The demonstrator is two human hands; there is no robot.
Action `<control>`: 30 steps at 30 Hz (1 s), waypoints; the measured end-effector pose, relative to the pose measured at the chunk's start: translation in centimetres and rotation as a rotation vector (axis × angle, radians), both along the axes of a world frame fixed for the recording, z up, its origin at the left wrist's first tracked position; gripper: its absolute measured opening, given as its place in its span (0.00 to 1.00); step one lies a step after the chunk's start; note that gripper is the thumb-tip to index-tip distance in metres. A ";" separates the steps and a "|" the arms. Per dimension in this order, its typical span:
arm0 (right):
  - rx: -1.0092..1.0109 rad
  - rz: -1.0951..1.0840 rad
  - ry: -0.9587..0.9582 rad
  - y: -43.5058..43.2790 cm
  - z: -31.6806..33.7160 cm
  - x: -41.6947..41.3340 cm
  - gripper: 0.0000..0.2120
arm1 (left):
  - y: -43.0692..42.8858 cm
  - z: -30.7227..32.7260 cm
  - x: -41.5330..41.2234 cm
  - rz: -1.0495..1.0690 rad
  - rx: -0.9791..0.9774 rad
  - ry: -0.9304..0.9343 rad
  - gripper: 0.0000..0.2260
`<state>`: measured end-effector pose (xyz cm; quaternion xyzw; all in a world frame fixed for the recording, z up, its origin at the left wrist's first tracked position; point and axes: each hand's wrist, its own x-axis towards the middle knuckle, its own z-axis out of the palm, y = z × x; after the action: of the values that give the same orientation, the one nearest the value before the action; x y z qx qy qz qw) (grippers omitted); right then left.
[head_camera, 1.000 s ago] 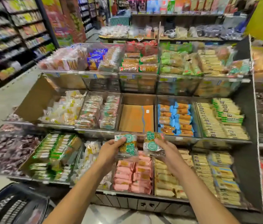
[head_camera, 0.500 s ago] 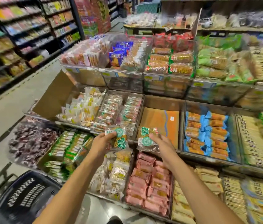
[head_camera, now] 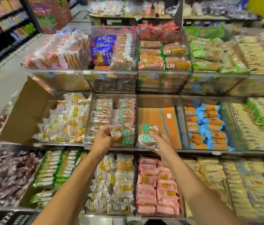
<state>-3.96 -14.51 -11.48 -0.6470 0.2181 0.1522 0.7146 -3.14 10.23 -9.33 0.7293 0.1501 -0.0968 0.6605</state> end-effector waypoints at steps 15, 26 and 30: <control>0.021 -0.146 -0.057 1.3 -1.0 1.4 0.52 | -0.8 -2.2 0.9 -0.261 0.533 -0.019 0.21; -0.041 -0.105 -0.105 2.1 -1.2 3.7 0.35 | -3.3 -3.1 4.7 0.032 0.118 0.260 0.19; -0.037 -0.103 -0.117 2.1 -1.4 4.1 0.34 | -2.4 -4.1 5.5 -0.087 0.263 0.252 0.34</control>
<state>0.11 -12.43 -12.90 -0.6559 0.2118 0.0732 0.7208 2.38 7.79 -13.45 0.7971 0.2113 -0.1957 0.5307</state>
